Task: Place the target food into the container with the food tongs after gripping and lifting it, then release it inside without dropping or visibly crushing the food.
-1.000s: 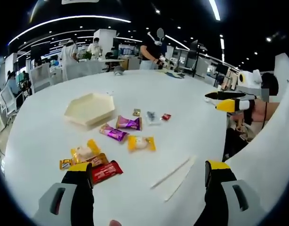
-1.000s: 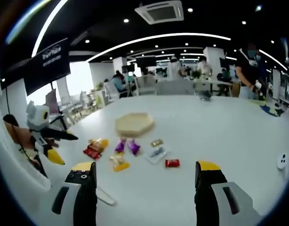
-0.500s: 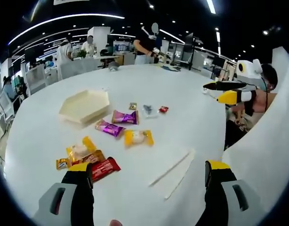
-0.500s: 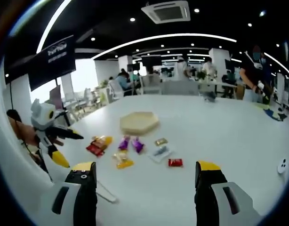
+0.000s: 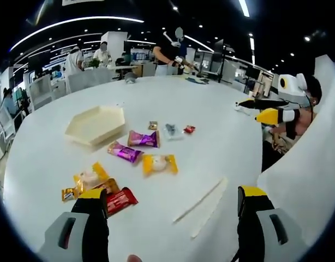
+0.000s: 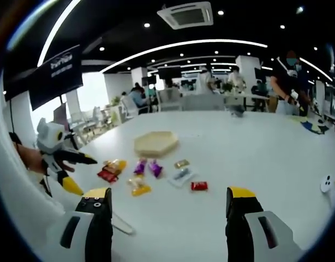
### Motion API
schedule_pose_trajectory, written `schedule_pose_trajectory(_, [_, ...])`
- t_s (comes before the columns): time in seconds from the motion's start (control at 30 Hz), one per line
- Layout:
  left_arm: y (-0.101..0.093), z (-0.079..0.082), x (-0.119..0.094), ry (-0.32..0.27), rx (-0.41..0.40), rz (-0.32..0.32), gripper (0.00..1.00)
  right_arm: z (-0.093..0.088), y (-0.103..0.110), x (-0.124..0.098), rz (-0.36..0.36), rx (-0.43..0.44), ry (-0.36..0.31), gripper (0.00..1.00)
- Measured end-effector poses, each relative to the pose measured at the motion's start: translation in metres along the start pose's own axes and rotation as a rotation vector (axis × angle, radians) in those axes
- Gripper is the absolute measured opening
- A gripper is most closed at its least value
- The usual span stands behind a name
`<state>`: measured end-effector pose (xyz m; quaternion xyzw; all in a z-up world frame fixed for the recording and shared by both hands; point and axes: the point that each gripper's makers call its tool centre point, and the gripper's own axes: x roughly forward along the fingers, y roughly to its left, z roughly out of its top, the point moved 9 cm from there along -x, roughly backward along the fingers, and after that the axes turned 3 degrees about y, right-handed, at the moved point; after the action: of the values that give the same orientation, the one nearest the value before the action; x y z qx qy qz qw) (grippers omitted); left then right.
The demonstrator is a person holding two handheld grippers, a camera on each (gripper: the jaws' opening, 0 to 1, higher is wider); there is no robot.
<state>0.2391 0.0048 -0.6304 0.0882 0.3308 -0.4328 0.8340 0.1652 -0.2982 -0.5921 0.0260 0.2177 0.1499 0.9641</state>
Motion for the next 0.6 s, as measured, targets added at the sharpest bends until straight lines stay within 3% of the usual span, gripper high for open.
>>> schedule_pose_trajectory(0.1, [-0.002, 0.003, 0.005, 0.014, -0.01, -0.002, 0.99, 0.003, -0.002, -0.001, -0.009, 0.006, 0.011, 0.87])
schedule_pose_trajectory(0.17, [-0.008, 0.006, 0.002, -0.016, 0.019, -0.011, 0.99, 0.005, -0.001, -0.004, 0.002, 0.004, -0.013, 0.87])
schedule_pose_trajectory(0.27, [-0.007, -0.003, 0.004, 0.02, 0.039, 0.008, 0.99, 0.0, -0.003, -0.005, -0.001, -0.008, 0.001, 0.87])
schedule_pose_trajectory(0.47, [-0.003, -0.009, 0.005, 0.011, -0.016, 0.034, 0.99, -0.005, -0.006, -0.005, 0.001, 0.005, 0.008, 0.87])
schedule_pose_trajectory(0.6, [-0.009, -0.009, 0.006, 0.016, 0.021, 0.023, 0.99, -0.01, -0.007, -0.003, 0.006, 0.018, 0.008, 0.87])
